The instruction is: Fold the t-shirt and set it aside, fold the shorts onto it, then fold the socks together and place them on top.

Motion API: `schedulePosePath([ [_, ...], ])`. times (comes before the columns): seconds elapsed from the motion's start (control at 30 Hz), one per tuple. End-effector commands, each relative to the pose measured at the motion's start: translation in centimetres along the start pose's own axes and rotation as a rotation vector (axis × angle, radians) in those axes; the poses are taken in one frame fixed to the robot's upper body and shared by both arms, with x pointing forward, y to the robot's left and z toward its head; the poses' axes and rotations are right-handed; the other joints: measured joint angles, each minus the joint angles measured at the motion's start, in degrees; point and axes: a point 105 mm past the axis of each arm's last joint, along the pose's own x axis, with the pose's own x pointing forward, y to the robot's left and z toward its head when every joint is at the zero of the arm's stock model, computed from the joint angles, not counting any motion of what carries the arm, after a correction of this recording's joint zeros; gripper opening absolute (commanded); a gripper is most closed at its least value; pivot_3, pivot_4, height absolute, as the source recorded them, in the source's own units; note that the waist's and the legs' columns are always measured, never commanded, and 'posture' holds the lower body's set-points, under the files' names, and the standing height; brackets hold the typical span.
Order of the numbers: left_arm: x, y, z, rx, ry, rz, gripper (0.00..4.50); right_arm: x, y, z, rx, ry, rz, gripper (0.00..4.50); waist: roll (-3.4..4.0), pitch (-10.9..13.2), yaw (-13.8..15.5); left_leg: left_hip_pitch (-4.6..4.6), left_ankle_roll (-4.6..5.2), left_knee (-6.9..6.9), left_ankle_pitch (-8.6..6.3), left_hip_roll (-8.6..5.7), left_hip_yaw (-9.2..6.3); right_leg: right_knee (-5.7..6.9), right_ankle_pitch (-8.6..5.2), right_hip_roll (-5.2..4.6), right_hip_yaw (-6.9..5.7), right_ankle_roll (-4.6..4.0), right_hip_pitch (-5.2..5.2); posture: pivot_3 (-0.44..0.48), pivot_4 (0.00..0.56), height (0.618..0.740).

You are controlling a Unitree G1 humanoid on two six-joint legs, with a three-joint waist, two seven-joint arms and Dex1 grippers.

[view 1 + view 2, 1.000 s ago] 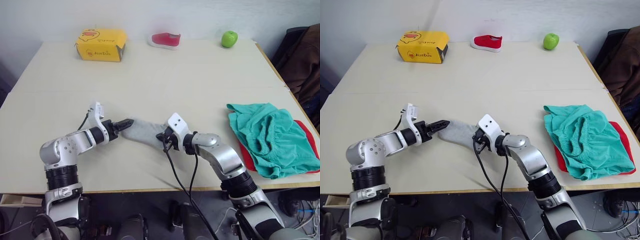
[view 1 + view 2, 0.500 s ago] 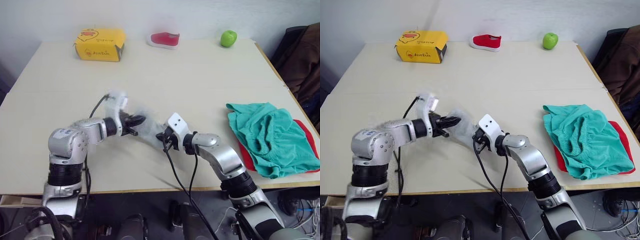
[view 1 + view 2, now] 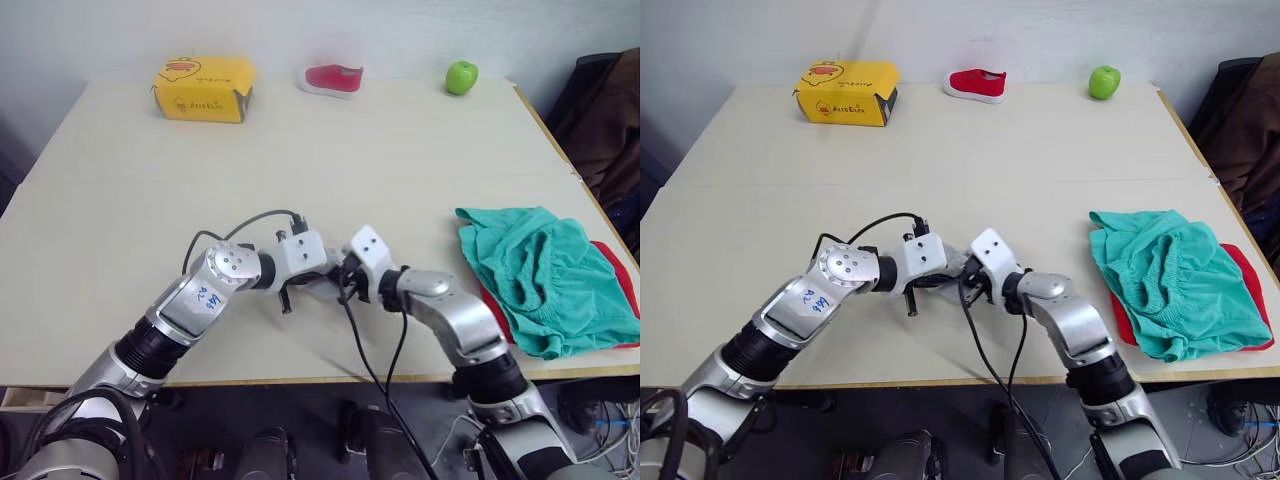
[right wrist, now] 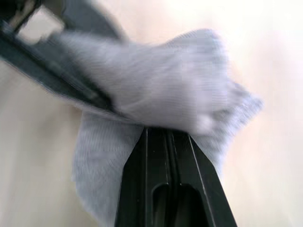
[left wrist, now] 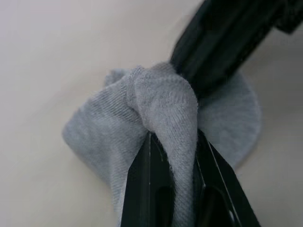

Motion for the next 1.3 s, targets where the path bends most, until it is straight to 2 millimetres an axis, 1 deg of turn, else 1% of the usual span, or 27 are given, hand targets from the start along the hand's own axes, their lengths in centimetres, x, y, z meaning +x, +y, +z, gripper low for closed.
schedulePosePath([
  [0.03, 0.4, -0.7, -0.6, 0.0, 0.02, -0.036, 0.01, -2.2, -1.3, 2.1, 0.004, -0.059, -0.07, 0.0, 0.0, 0.0, -0.04, 0.01, 0.0, -0.01, 0.0, 0.0, 0.0, 0.0, 0.0, 0.0, 0.0, 0.0, 0.0, 0.0, 0.15, 0.74],
  [0.07, 0.4, -0.7, -0.6, -0.005, 0.017, -0.037, 0.01, -2.6, -1.5, 3.0, 0.02, -0.086, -0.075, 0.0, 0.01, 0.01, -0.05, 0.01, 0.0, -0.01, 0.0, 0.0, 0.0, 0.01, 0.0, 0.0, 0.0, 0.0, 0.0, 0.0, 0.15, 0.74],
  [0.13, 0.5, -0.5, -0.6, -0.012, 0.012, -0.038, 0.01, -2.6, -1.2, 4.9, 0.045, -0.141, -0.056, 0.0, 0.01, 0.01, -0.2, 0.01, 0.0, -0.01, 0.0, 0.0, 0.0, 0.02, 0.0, 0.01, 0.0, 0.0, -0.01, 0.0, 0.15, 0.74],
  [0.2, 0.6, -0.5, -0.6, -0.015, 0.011, -0.04, 0.01, -1.8, -0.5, 6.4, 0.077, -0.182, -0.023, 0.0, 0.01, 0.01, -0.57, 0.02, 0.0, -0.02, 0.0, 0.01, 0.02, 0.05, 0.0, 0.01, 0.0, 0.0, -0.01, 0.0, 0.15, 0.74],
  [0.3, 0.7, -0.4, -0.6, -0.019, 0.009, -0.042, 0.01, -0.3, 0.5, 7.4, 0.108, -0.203, 0.011, 0.0, 0.01, 0.01, -0.61, 0.06, 0.0, -0.05, 0.0, 0.04, 0.01, 0.1, -0.02, 0.03, -0.02, -0.03, -0.02, 0.0, 0.15, 0.74],
  [0.37, 0.8, -0.2, -0.5, -0.026, 0.006, -0.036, 0.01, 0.6, 1.0, 7.2, 0.109, -0.191, 0.023, 0.0, 0.01, 0.01, -0.38, 0.04, 0.0, -0.05, 0.0, 0.03, 0.02, 0.08, -0.02, 0.02, -0.03, -0.03, -0.02, 0.0, 0.15, 0.74],
  [0.4, 0.8, -0.2, -0.5, -0.031, 0.003, -0.033, 0.01, 1.0, 1.1, 6.7, 0.111, -0.174, 0.023, 0.0, 0.01, 0.01, -0.24, 0.0, 0.03, -0.02, 0.01, 0.01, -0.03, 0.05, -0.01, 0.0, -0.05, -0.02, -0.01, 0.0, 0.15, 0.74],
  [0.47, 0.8, -0.1, -0.4, -0.045, -0.007, -0.029, 0.01, 1.7, 1.2, 4.9, 0.095, -0.11, 0.016, 0.0, 0.01, 0.0, -0.31, -0.04, 0.11, 0.01, 0.01, -0.01, -0.04, -0.02, 0.03, -0.02, -0.05, 0.04, 0.01, 0.0, 0.15, 0.74],
  [0.53, 0.7, -0.1, -0.2, -0.064, -0.026, -0.025, 0.01, 2.3, 1.4, 2.3, 0.087, -0.038, 0.012, 0.0, 0.0, 0.0, -0.46, -0.04, 0.13, 0.0, 0.0, -0.02, -0.04, -0.05, 0.04, -0.03, -0.05, 0.06, 0.02, 0.0, 0.15, 0.74],
  [0.6, 0.1, -0.2, 0.2, -0.121, -0.066, -0.04, 0.72, 2.6, 1.5, 0.3, 0.087, 0.009, 0.014, 0.0, 0.02, 0.01, -0.58, -0.03, 0.13, -0.03, 0.0, -0.02, -0.03, -0.05, 0.04, -0.02, -0.05, 0.06, 0.0, 0.0, 0.15, 0.74],
  [0.63, -0.2, -0.3, 0.6, -0.15, -0.094, -0.057, 1.0, 2.6, 1.5, -0.1, 0.093, 0.013, 0.016, 0.0, 0.02, 0.01, -0.65, -0.04, 0.13, -0.04, 0.0, -0.02, -0.01, -0.04, 0.04, -0.01, -0.05, 0.06, -0.01, 0.0, 0.15, 0.74],
  [0.77, -2.9, 0.1, 3.0, -0.306, -0.279, -0.119, 2.22, 2.2, 1.1, -0.7, 0.11, 0.016, 0.006, 0.0, 0.01, 0.01, -0.71, 0.0, 0.12, -0.02, 0.01, 0.01, -0.04, 0.0, 0.03, -0.01, -0.04, 0.06, 0.02, 0.0, 0.15, 0.74],
  [0.8, -3.3, 0.2, 3.4, -0.323, -0.309, -0.13, 2.53, 2.2, 1.0, -0.8, 0.109, 0.016, 0.006, 0.0, 0.01, 0.01, -0.7, -0.01, 0.12, -0.01, 0.01, 0.01, -0.05, -0.01, 0.03, -0.01, -0.04, 0.06, 0.02, 0.0, 0.15, 0.74],
  [0.83, -4.5, 0.5, 3.9, -0.346, -0.364, -0.16, 2.84, 2.1, 0.9, -0.8, 0.109, 0.015, 0.004, 0.0, 0.01, 0.01, -0.7, -0.01, 0.12, -0.01, 0.01, 0.01, -0.05, -0.02, 0.03, -0.01, -0.04, 0.06, 0.02, 0.0, 0.15, 0.74],
  [0.9, -6.1, 1.3, 4.0, -0.369, -0.412, -0.182, 3.47, 2.1, 0.9, -0.8, 0.107, 0.015, 0.003, 0.0, 0.02, 0.01, -0.73, 0.0, 0.12, -0.01, 0.01, 0.01, -0.05, -0.02, 0.03, -0.01, -0.04, 0.06, 0.03, 0.0, 0.15, 0.74],
  [0.93, -6.4, 2.1, 3.6, -0.379, -0.414, -0.161, 3.47, 2.0, 0.8, -0.8, 0.105, 0.013, 0.0, 0.0, 0.02, 0.01, -0.72, 0.0, 0.11, -0.01, 0.01, 0.01, -0.05, -0.02, 0.03, -0.01, -0.04, 0.06, 0.01, 0.0, 0.15, 0.74],
  [1.0, -6.1, 4.1, 2.3, -0.373, -0.362, -0.072, 3.47, 1.9, 0.7, -0.7, 0.098, 0.008, -0.003, 0.0, 0.01, 0.01, -0.58, 0.01, 0.1, -0.01, 0.02, 0.01, -0.05, -0.02, 0.03, -0.01, -0.04, 0.05, 0.02, 0.0, 0.15, 0.74],
  [1.03, -5.7, 4.9, 1.6, -0.356, -0.332, -0.029, 3.31, 1.9, 0.6, -0.5, 0.094, 0.004, -0.004, 0.0, 0.01, 0.0, -0.55, 0.02, 0.1, 0.0, 0.02, -0.01, -0.06, -0.02, 0.03, -0.01, -0.04, 0.06, 0.07, 0.0, 0.15, 0.74],
  [1.1, -5.0, 6.1, 0.7, -0.334, -0.304, 0.017, 2.82, 1.9, 0.6, -0.4, 0.087, -0.002, -0.004, 0.0, 0.01, 0.0, -0.56, 0.03, 0.1, 0.0, 0.02, -0.03, -0.06, -0.05, 0.04, -0.02, -0.04, 0.06, 0.09, 0.0, 0.15, 0.74],
  [1.13, -4.7, 6.3, 0.5, -0.321, -0.302, 0.016, 2.5, 1.9, 0.6, -0.3, 0.084, -0.003, -0.003, 0.0, 0.01, 0.0, -0.6, 0.02, 0.1, -0.01, 0.02, -0.03, -0.06, -0.05, 0.04, -0.01, -0.04, 0.07, 0.07, 0.0, 0.15, 0.74],
  [1.3, -2.5, 5.2, 0.0, -0.27, -0.275, -0.078, 0.85, 1.8, 0.5, -0.9, 0.044, 0.017, 0.0, 0.0, 0.01, 0.01, -0.55, -0.04, 0.1, -0.03, 0.01, -0.02, -0.04, -0.08, 0.04, 0.01, -0.08, 0.07, 0.0, 0.0, 0.15, 0.74],
])
